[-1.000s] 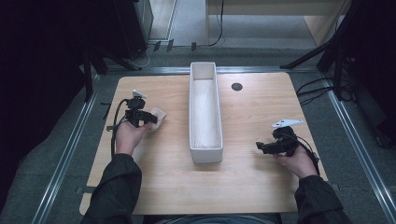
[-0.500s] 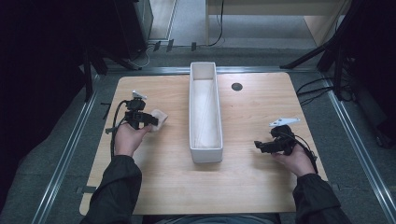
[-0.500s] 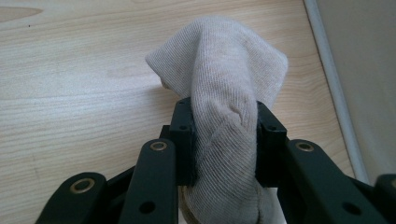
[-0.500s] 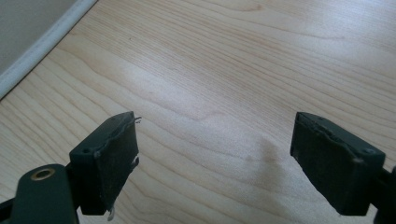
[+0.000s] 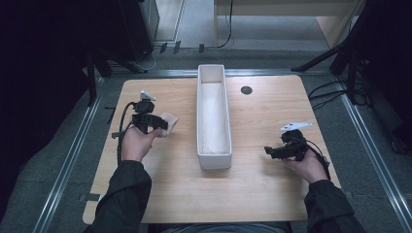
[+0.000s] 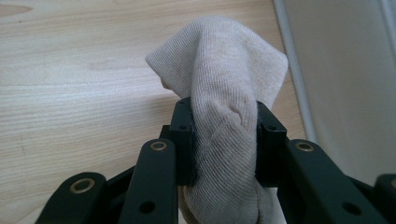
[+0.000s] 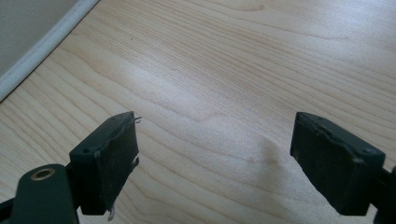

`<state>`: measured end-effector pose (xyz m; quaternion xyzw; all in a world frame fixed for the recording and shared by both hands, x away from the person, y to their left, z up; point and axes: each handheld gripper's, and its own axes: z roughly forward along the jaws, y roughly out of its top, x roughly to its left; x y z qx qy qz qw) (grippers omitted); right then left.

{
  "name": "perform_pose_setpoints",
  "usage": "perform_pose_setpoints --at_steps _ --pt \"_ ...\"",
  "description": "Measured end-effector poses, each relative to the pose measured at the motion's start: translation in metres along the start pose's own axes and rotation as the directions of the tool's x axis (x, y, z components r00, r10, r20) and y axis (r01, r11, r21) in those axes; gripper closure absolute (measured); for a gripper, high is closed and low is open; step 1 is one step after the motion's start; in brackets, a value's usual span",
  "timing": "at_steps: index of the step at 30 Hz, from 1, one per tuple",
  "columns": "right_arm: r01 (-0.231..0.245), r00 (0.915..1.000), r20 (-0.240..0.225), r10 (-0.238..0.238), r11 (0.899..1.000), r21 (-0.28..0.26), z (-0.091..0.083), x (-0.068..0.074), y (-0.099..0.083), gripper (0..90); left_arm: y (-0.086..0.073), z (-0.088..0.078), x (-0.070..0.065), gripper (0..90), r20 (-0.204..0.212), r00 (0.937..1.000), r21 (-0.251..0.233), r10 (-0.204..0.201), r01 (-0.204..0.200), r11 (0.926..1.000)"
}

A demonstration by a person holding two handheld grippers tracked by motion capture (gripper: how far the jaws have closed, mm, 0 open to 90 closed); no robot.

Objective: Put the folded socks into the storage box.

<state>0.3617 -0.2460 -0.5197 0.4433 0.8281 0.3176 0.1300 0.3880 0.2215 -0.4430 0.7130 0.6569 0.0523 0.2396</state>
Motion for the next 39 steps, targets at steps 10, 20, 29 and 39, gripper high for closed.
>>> perform_pose_setpoints --at_steps 10,20,29,39 --pt "0.012 0.9999 -0.004 -0.012 1.000 0.017 0.002 0.001 0.000 15.0 0.002 -0.023 -0.024 67.2 0.006 0.9998 -0.008 0.018 -0.018 0.9998" --pt "0.014 0.9999 -0.006 -0.013 1.000 0.022 0.002 0.001 -0.001 15.1 -0.001 -0.038 -0.054 67.2 0.016 0.9997 -0.027 0.020 -0.019 0.9995" --pt "0.018 0.9998 -0.007 -0.018 0.999 0.027 0.002 0.001 -0.001 15.1 -0.003 -0.040 -0.081 67.2 0.015 0.9992 -0.032 0.036 -0.036 0.9989" --pt "0.022 0.9997 -0.010 -0.021 0.999 0.035 0.003 0.002 -0.001 15.2 -0.007 -0.032 -0.113 67.1 0.026 0.9963 -0.020 0.081 -0.081 0.9965"
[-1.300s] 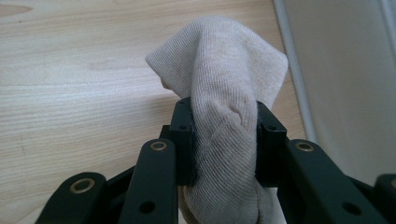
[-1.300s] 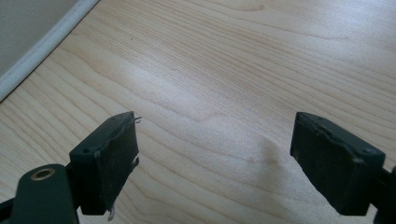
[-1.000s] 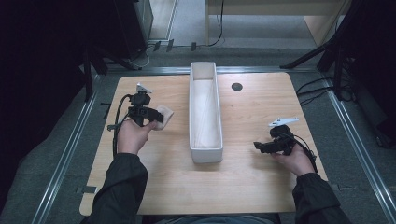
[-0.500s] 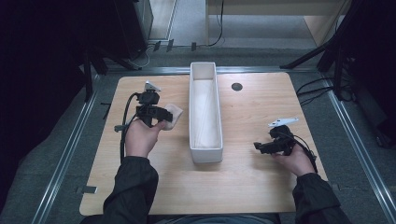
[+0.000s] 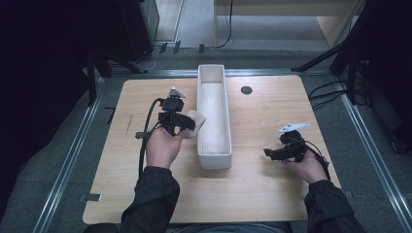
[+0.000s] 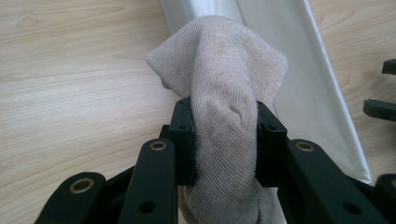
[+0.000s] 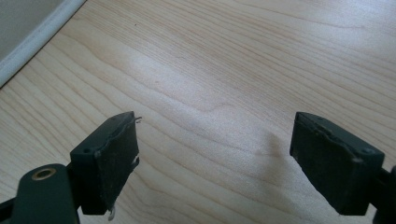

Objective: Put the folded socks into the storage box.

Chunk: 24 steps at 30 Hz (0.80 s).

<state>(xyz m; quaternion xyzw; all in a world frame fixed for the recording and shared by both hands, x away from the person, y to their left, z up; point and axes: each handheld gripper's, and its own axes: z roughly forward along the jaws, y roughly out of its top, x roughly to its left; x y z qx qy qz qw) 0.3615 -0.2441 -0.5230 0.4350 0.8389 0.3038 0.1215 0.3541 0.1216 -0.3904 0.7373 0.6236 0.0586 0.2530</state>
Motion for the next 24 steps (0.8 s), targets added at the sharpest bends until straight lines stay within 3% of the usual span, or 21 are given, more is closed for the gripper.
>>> perform_pose_setpoints --at_steps 9,24 --pt "0.005 1.0000 0.000 -0.005 1.000 0.004 0.001 0.000 0.000 15.3 -0.005 0.016 -0.029 67.1 0.022 0.9994 0.024 0.029 -0.029 0.9993" --pt "0.005 1.0000 -0.003 -0.005 1.000 0.012 0.000 0.001 -0.001 15.3 -0.017 0.037 -0.051 66.6 0.034 0.9992 0.067 0.022 -0.024 0.9975"
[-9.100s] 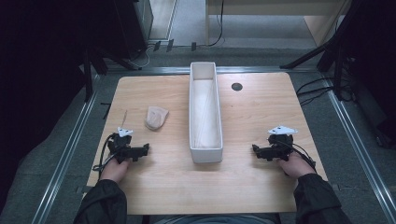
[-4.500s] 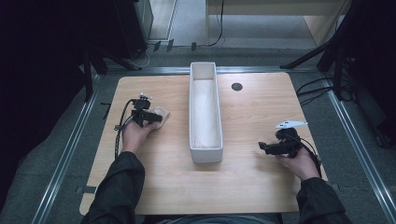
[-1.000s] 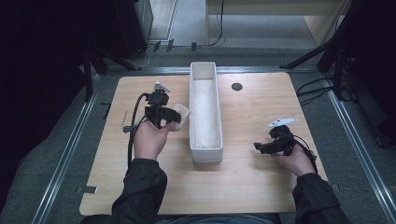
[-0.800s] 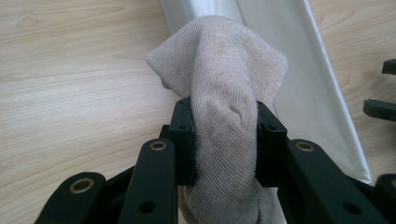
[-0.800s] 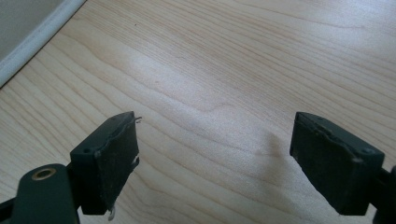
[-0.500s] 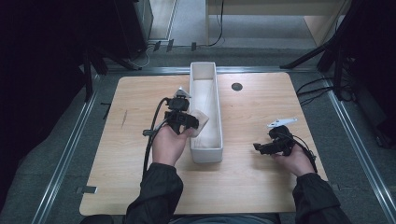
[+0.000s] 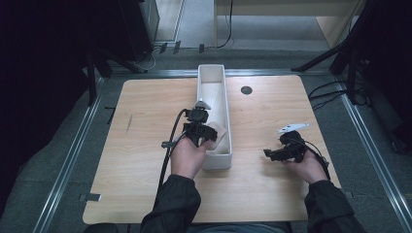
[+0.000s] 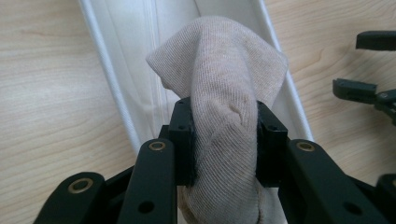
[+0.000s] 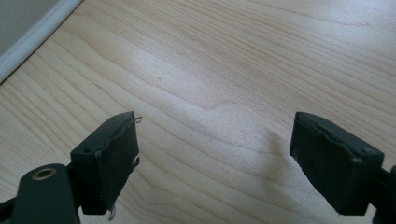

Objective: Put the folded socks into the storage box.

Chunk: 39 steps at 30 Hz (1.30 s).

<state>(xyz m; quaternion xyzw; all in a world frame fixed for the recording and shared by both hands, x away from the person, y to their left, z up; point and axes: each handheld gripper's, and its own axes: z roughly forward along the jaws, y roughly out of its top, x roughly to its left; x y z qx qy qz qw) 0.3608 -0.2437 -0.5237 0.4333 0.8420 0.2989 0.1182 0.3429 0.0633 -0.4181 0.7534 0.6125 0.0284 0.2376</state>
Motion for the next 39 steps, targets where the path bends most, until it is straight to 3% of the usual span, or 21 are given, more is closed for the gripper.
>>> perform_pose_setpoints --at_steps 23,33,39 --pt "-0.003 1.0000 -0.001 0.003 1.000 0.005 0.001 0.000 0.000 15.3 -0.015 0.025 -0.004 65.5 -0.034 0.9994 0.020 -0.005 0.006 0.9998" --pt "0.003 1.0000 -0.001 -0.003 1.000 0.006 0.001 0.000 0.000 15.4 -0.007 0.030 -0.005 64.4 -0.029 0.9991 0.012 -0.031 0.031 0.9994" --pt "0.004 1.0000 -0.002 -0.004 1.000 0.007 0.001 -0.001 -0.001 15.4 -0.007 0.035 -0.006 62.0 -0.041 0.9989 0.030 -0.022 0.024 0.9993"
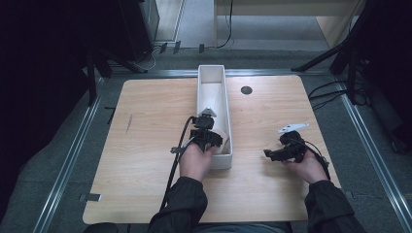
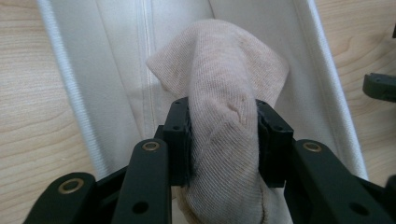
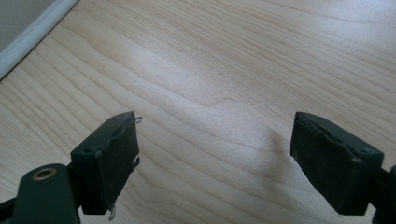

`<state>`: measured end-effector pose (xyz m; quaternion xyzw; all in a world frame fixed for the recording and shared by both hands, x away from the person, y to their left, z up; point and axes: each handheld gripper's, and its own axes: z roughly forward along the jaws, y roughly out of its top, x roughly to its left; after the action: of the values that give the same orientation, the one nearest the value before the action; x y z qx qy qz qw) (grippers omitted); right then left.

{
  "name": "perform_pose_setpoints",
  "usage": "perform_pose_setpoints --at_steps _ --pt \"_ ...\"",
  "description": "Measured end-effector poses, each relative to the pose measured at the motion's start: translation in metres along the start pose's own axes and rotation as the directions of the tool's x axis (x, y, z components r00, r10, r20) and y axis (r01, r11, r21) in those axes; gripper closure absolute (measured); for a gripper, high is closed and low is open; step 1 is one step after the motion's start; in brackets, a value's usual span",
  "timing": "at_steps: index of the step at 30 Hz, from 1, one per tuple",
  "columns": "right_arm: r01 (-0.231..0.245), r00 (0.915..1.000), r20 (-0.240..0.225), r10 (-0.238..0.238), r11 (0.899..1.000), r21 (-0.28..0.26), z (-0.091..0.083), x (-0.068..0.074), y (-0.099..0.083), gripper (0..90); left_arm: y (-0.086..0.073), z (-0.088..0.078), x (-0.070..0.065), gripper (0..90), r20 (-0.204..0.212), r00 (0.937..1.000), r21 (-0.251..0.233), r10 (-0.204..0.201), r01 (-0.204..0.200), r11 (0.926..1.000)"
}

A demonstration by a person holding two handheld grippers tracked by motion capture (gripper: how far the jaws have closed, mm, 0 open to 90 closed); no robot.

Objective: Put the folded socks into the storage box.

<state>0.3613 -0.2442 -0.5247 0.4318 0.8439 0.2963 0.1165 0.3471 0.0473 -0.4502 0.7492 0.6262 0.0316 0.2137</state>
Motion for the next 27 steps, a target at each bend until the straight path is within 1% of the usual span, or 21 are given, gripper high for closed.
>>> perform_pose_setpoints --at_steps 4,7,13,17,21,24,27 --pt "0.002 1.0000 -0.001 -0.002 1.000 0.000 -0.0001 0.0000 -0.0002 15.4 -0.0006 0.0001 -0.0009 58.9 0.004 1.0000 0.007 0.003 -0.003 1.0000" --pt "0.002 1.0000 -0.002 -0.002 1.000 0.002 -0.0002 0.0003 -0.0002 15.4 -0.0008 0.0004 -0.0021 55.4 0.008 0.9999 0.022 0.013 -0.013 0.9997" --pt "0.002 1.0000 -0.001 -0.002 1.000 0.004 -0.0001 0.0005 -0.0003 15.4 -0.0019 -0.0001 -0.0024 53.9 0.004 0.9997 0.039 0.023 -0.023 0.9990" --pt "0.007 1.0000 0.001 -0.007 1.000 0.006 0.0004 0.0006 -0.0004 15.5 -0.0011 0.0008 -0.0016 52.3 0.012 0.9996 0.048 0.027 -0.027 0.9985" --pt "0.009 1.0000 -0.003 -0.009 1.000 0.007 0.0001 0.0009 -0.0004 15.5 0.0009 0.0012 -0.0012 49.4 0.014 0.9996 0.043 0.026 -0.027 0.9987" --pt "0.011 0.9999 -0.002 -0.011 1.000 0.006 0.0002 0.0006 -0.0005 15.5 0.0015 0.0010 -0.0011 45.1 0.026 0.9992 0.045 0.031 -0.032 0.9985" --pt "0.009 0.9999 -0.005 -0.009 1.000 0.010 0.0004 0.0007 -0.0006 15.5 0.0024 -0.0010 -0.0001 45.7 0.023 0.9993 0.030 0.031 -0.031 0.9991"
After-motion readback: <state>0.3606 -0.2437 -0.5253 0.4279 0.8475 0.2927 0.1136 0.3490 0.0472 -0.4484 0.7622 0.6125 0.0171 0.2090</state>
